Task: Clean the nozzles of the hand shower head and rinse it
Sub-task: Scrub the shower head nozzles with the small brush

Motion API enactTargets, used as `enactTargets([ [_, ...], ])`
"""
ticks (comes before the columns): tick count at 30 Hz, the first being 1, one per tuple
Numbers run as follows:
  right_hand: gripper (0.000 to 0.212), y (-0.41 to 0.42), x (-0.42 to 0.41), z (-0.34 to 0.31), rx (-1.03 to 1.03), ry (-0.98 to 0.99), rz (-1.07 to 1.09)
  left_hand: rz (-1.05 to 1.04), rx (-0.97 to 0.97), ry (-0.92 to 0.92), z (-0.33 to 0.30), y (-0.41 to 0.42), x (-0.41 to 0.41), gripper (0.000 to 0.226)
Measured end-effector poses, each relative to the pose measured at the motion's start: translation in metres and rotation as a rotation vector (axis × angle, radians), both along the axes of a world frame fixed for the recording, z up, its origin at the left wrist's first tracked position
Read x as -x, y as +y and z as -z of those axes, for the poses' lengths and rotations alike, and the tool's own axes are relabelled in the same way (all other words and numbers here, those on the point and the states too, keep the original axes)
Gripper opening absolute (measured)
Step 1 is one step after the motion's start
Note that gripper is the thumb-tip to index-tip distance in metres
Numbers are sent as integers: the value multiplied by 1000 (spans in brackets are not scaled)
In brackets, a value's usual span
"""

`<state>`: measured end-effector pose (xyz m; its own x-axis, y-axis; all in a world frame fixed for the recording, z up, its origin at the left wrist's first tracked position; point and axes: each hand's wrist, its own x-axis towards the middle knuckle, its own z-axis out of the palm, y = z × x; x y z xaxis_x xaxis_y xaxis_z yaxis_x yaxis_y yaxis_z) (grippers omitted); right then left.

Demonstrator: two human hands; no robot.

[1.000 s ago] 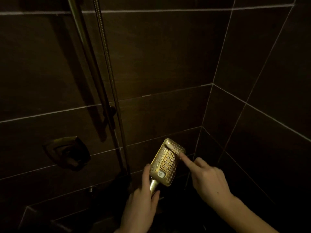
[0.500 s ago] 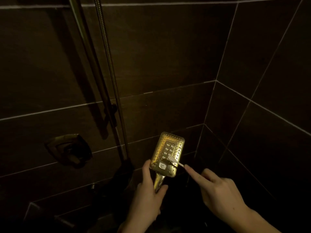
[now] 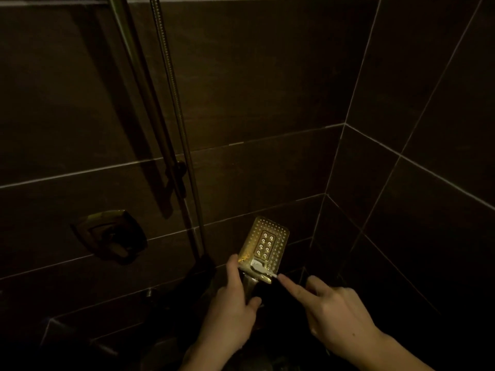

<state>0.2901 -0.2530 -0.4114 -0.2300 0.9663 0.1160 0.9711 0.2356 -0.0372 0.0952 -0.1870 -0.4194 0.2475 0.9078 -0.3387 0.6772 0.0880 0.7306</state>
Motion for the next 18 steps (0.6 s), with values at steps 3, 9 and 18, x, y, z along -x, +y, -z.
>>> enactTargets([
  [3,89,12,7,-3,-11,-37,36,-28,-3,-24,-1,-3,1,98],
  [9,76,13,23,-12,176,223,119,-145,-10,-138,6,-12,-1,97],
  [18,69,23,39,-35,184,-68,102,-133,-73,-82,4,0,5,96],
])
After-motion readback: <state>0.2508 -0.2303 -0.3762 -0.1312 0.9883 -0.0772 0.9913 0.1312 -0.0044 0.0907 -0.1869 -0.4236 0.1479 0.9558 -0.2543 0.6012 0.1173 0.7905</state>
